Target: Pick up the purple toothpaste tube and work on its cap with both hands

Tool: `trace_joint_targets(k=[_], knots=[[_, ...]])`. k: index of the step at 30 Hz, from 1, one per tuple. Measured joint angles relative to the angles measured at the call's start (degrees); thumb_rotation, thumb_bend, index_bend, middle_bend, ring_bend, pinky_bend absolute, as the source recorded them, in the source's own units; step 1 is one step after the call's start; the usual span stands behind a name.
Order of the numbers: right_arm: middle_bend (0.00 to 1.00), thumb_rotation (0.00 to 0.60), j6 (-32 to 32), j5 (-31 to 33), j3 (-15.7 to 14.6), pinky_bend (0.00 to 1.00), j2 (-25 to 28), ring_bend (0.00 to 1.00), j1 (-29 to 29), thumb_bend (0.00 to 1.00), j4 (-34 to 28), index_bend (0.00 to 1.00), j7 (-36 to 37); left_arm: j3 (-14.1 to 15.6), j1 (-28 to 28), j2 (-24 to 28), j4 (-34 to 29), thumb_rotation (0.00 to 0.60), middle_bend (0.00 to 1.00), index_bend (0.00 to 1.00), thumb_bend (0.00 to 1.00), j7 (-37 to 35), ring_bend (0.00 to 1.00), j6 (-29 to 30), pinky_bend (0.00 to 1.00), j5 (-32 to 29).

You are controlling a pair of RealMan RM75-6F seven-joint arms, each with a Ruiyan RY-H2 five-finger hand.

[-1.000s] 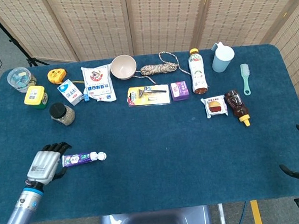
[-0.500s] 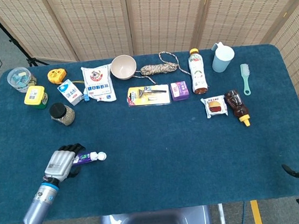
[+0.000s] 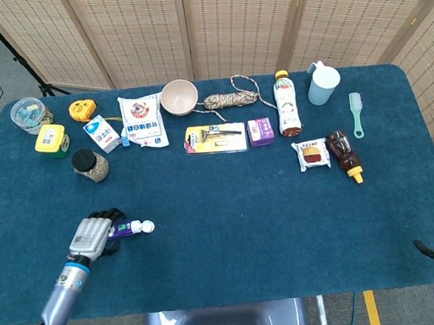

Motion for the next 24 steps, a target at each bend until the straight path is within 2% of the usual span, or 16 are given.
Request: trace_joint_targets(k=[7,19,22,24], knots=[[0.0,0.6,0.2,0.27,0.01,0.0,0.14,0.0,-0.39,0.0,-0.06,0.0,0.31,-0.13,-0.46,-0.99,0.83,0.6,0.26,0.28,0.44,-0.49,0.25,-0.26,0.25,-1.18],[0.0,0.6,0.19,0.57,0.07,0.0,0.53,0.0,-0.8,0.0,-0.46,0.0,0.79,-0.24,-1.15,-1.93,1.77,0.6,0.26,0.29,0.45,-1.62,0.25,-0.85,0.25,-2.59],[0.0,0.6,0.03,0.64,0.05,0.0,0.61,0.0,-0.84,0.0,-0.64,0.0,0.96,-0.1,-1.29,-1.9,1.74,0.6,0.29,0.33,0.52,-1.73,0.28,-1.02,0.3,-2.63],[0.0,0.6,-0.12,0.72,0.03,0.0,0.63,0.0,-0.86,0.0,-0.72,0.0,1.1,0.01,-1.33,-1.88,1.65,0.6,0.31,0.36,0.61,-2.02,0.31,-1.11,0.33,-2.5]])
